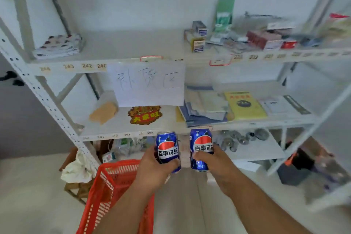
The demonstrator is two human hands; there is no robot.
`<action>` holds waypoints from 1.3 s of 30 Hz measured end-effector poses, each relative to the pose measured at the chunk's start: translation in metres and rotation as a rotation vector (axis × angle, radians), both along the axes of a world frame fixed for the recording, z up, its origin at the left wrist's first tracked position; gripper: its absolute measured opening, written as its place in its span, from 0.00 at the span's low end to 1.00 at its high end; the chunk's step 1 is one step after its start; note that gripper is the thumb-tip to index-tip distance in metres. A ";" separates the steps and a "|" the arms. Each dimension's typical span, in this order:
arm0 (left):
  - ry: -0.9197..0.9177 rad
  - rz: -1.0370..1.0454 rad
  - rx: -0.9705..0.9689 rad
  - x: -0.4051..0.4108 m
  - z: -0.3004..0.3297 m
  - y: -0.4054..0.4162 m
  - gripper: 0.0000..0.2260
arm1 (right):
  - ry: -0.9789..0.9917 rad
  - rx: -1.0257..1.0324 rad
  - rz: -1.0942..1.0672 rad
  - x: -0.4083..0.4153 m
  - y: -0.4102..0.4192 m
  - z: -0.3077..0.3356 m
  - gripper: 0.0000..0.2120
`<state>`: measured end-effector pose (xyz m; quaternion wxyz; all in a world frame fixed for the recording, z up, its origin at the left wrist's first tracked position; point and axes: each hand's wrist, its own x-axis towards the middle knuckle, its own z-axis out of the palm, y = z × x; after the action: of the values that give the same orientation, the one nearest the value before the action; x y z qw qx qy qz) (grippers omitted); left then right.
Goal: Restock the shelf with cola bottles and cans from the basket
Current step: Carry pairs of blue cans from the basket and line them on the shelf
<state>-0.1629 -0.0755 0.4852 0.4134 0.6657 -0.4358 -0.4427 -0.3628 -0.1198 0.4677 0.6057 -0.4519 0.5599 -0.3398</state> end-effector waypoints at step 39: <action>-0.023 -1.459 -0.155 -0.679 0.037 0.181 0.25 | 0.350 -0.070 -1.585 -0.524 0.428 0.065 0.21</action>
<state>-0.8420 0.1051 0.5226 0.0547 0.1797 -0.8024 -0.5665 -0.8871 0.3087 0.5331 0.0744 0.0138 0.7892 -0.6095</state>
